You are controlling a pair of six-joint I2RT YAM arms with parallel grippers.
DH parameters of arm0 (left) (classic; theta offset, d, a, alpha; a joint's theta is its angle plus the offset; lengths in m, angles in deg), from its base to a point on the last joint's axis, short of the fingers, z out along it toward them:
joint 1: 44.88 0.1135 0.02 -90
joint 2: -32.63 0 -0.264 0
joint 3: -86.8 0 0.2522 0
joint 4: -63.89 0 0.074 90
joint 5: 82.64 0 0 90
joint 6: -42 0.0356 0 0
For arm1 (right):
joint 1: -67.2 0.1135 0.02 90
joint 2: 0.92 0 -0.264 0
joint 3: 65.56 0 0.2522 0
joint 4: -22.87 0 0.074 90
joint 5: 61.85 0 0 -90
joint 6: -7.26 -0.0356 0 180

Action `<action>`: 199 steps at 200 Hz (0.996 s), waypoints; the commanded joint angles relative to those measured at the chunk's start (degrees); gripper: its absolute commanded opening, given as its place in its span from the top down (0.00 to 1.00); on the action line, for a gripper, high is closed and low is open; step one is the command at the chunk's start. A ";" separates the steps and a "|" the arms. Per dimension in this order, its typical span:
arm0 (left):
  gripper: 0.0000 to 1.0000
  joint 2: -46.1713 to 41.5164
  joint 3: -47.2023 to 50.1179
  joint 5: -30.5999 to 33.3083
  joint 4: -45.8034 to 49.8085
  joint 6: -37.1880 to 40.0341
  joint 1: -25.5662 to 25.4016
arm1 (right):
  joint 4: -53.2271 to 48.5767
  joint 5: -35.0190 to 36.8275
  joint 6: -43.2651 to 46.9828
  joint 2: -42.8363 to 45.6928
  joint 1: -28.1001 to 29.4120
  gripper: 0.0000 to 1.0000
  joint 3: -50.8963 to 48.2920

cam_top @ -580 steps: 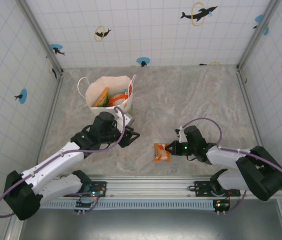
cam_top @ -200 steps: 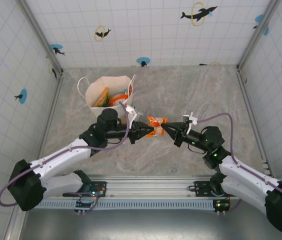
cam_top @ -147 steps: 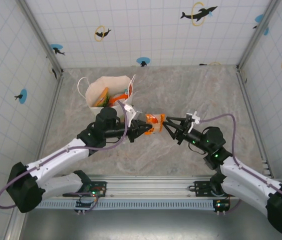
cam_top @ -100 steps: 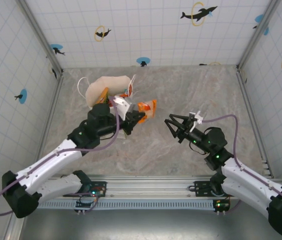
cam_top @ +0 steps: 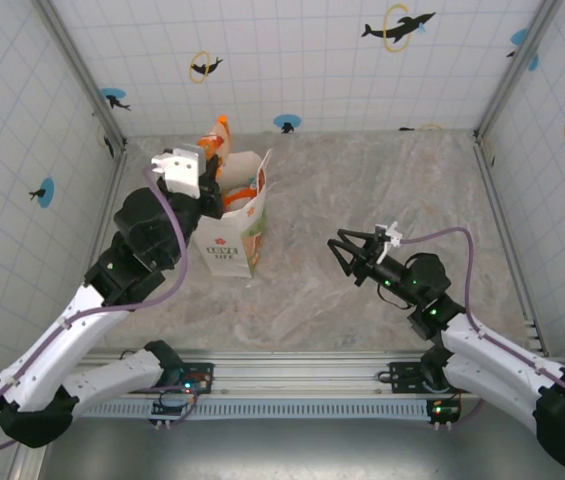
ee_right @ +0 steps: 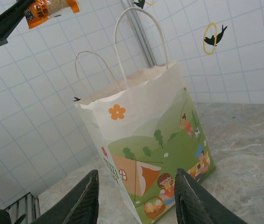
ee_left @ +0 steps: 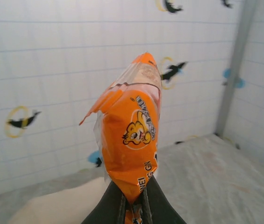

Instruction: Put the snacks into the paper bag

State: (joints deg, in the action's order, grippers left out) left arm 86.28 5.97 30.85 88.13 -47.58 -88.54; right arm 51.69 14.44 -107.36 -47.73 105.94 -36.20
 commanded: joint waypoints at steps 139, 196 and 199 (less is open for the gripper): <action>0.55 9.68 -5.68 -8.64 14.07 -9.92 14.64 | -5.72 -0.16 -1.62 -3.56 2.06 0.53 4.91; 0.48 10.60 -16.50 -7.25 28.65 -15.37 20.57 | -24.42 6.16 -5.08 -15.98 3.92 0.52 23.89; 0.48 10.58 -16.66 -7.45 29.38 -15.37 21.15 | -25.21 5.86 -5.38 -16.90 3.95 0.52 25.01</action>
State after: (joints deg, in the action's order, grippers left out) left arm 96.55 -6.45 23.39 108.50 -59.60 -71.05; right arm 36.44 16.54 -109.87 -59.95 109.02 -20.18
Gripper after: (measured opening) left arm 0.507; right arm 0.476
